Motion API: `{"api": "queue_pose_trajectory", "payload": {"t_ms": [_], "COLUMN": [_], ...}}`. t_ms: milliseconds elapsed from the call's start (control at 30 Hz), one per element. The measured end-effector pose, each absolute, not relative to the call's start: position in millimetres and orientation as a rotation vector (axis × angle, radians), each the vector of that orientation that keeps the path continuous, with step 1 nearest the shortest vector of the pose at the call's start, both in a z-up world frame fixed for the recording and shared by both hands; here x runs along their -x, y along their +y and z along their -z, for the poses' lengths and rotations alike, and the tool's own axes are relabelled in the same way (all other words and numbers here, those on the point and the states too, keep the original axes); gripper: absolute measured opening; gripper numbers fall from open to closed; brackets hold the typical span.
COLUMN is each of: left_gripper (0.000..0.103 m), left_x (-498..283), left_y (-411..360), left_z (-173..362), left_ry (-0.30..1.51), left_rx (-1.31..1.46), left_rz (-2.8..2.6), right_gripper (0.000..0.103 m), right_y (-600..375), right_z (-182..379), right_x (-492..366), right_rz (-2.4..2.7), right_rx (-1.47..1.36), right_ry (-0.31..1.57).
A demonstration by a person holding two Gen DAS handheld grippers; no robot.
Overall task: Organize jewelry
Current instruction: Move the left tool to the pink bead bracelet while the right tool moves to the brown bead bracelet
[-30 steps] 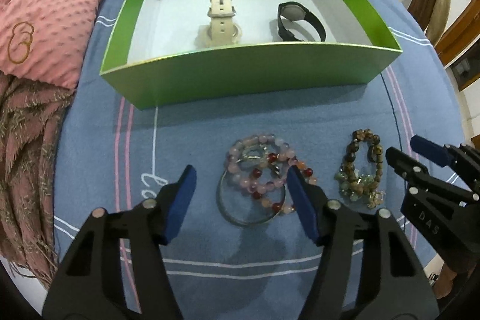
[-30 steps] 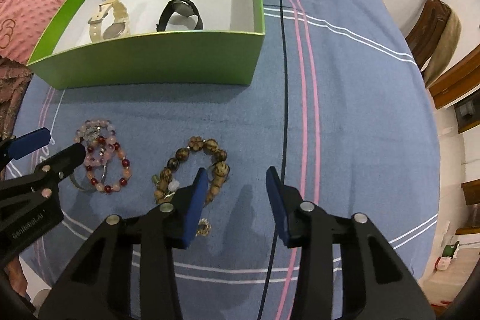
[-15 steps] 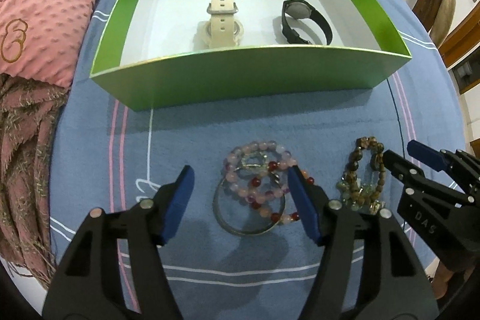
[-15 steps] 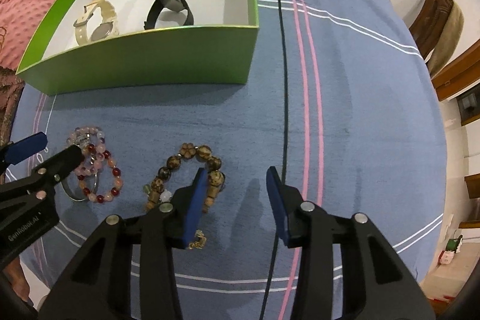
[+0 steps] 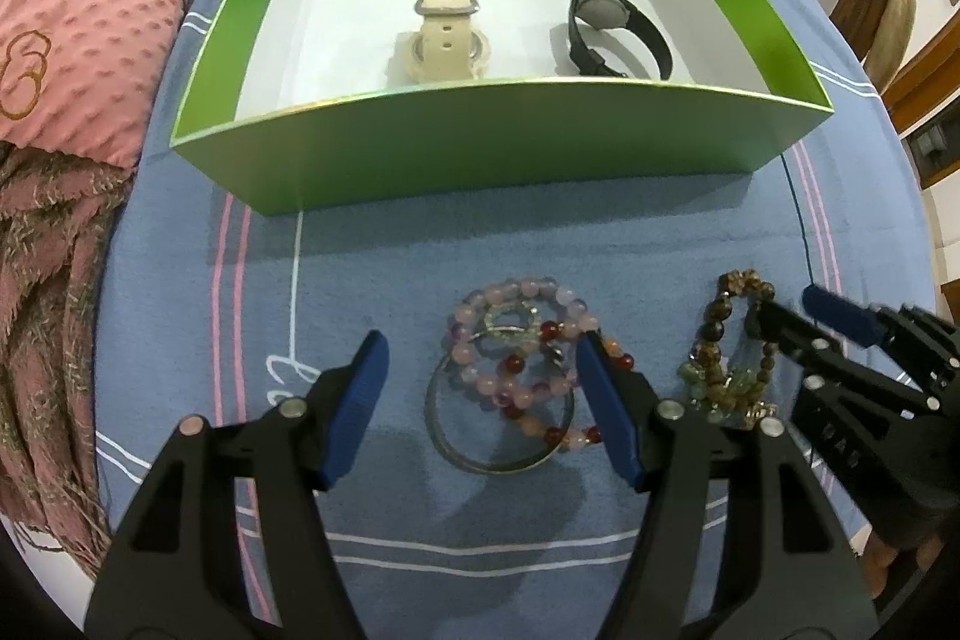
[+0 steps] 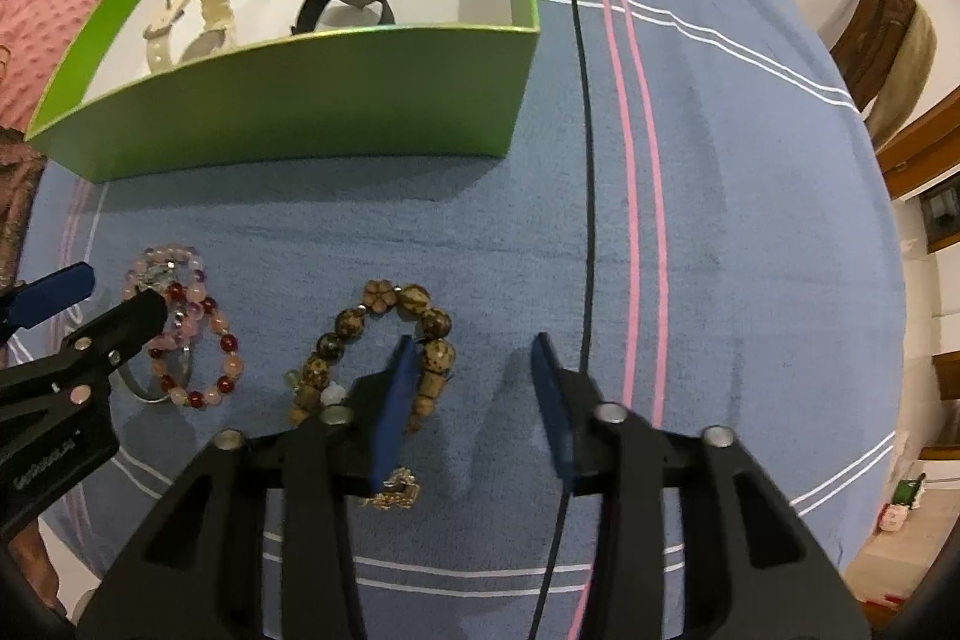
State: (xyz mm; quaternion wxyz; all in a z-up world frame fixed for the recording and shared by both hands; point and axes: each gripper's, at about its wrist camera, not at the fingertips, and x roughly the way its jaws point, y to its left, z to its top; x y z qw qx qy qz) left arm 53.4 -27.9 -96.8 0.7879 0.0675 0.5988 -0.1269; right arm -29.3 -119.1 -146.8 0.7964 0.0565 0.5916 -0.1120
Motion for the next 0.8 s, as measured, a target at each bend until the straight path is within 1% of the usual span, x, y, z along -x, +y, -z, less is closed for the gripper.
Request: {"api": "queue_pose_trajectory", "payload": {"t_ms": [67,300,333,367,433,733,800], "left_gripper": [0.066,0.066,0.066,0.066,0.066,0.066,0.061], "left_x": [-54.1,-52.5,-52.8,-52.6,-54.0,-63.6,-63.6], "left_y": [-24.0,-12.9,-12.7,-12.5,-11.7,2.6,7.0], "left_z": [96.7,99.9,102.1,103.8,107.8,117.0,117.5], "left_ry": [1.29,1.31,1.318,1.323,1.335,1.353,1.351], "left_rx": [-0.139,-0.119,-0.119,-0.119,-0.117,-0.081,-0.079], "left_rz": [0.269,0.277,0.28,0.282,0.284,0.292,0.293], "right_gripper": [0.018,0.018,0.019,0.024,0.029,0.03,0.03], "right_y": [-118.6,-125.9,-128.6,-130.9,-135.3,-136.6,-136.8], "right_z": [145.3,139.3,139.7,141.0,143.7,150.2,149.9], "right_x": [30.3,30.8,30.5,30.8,32.6,35.0,33.7], "right_rz": [0.238,0.274,0.28,0.288,0.297,0.285,0.284], "right_rx": [-0.127,-0.13,-0.131,-0.132,-0.134,-0.131,-0.128], "right_ry": [1.264,1.257,1.259,1.263,1.264,1.293,1.293]}}
